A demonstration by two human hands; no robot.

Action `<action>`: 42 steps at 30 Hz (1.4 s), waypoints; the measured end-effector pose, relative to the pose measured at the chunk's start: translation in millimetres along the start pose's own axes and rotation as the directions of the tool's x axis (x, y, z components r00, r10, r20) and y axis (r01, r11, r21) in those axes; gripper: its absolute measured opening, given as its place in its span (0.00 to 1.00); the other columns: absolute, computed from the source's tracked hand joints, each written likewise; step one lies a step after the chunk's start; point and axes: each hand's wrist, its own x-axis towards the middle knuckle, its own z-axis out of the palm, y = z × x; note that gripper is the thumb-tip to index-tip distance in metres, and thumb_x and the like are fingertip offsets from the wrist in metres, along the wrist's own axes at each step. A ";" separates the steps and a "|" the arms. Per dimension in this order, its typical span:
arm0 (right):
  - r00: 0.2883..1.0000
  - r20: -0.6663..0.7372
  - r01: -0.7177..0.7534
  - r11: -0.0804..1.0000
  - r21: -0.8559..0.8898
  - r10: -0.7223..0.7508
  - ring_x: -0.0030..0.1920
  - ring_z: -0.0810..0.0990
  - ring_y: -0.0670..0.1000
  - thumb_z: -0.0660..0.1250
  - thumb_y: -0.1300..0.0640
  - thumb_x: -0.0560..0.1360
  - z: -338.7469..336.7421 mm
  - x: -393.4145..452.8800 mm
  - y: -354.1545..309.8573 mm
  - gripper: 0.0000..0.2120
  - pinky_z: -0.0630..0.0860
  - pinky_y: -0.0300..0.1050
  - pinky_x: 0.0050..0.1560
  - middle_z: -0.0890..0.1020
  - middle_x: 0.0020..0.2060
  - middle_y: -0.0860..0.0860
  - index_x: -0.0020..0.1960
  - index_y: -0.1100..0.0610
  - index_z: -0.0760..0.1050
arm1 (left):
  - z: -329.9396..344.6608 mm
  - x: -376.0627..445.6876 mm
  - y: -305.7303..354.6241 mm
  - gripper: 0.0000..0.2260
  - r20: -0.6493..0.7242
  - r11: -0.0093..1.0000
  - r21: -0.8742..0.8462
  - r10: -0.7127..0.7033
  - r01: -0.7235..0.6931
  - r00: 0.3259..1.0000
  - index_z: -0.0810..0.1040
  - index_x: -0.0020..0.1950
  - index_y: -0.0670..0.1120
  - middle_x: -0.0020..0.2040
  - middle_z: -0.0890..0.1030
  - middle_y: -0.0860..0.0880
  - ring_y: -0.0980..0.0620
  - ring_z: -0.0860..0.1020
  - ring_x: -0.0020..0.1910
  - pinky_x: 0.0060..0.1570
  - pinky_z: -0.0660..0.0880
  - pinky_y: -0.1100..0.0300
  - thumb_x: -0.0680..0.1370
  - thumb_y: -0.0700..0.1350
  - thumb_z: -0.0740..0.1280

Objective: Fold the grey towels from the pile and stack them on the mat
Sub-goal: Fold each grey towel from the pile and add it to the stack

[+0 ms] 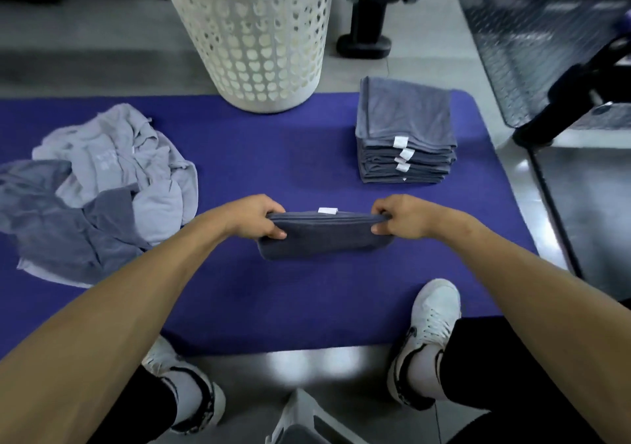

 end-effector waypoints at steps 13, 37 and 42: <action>0.997 -0.071 0.010 0.962 0.273 0.010 0.31 0.76 0.44 0.68 0.60 0.78 -157.8 -58.0 49.8 0.09 0.73 0.37 0.34 0.78 0.30 0.47 0.39 0.57 0.78 | -74.0 12.8 131.3 0.05 -0.146 0.975 -0.097 0.184 -0.199 0.972 0.82 0.51 0.46 0.47 0.84 0.46 0.55 0.80 0.43 0.41 0.77 0.62 0.80 0.46 0.68; 0.773 -0.613 -0.070 0.982 0.176 0.165 0.51 0.81 0.60 0.65 0.68 0.72 -87.2 124.8 241.2 0.15 0.77 0.51 0.42 0.83 0.52 0.53 0.55 0.56 0.80 | -2.9 271.5 135.5 0.28 -0.389 0.788 0.583 0.484 -0.197 0.784 0.73 0.73 0.47 0.74 0.71 0.50 0.46 0.70 0.73 0.58 0.79 0.45 0.74 0.28 0.64; 0.772 -0.635 -0.079 0.984 -0.161 -0.042 0.70 0.72 0.60 0.72 0.71 0.59 -46.3 128.1 237.9 0.39 0.79 0.54 0.59 0.73 0.70 0.57 0.70 0.64 0.71 | 23.7 271.3 113.2 0.40 -0.355 0.714 0.695 0.442 -0.083 0.824 0.44 0.80 0.45 0.80 0.43 0.48 0.46 0.47 0.80 0.75 0.57 0.52 0.73 0.32 0.62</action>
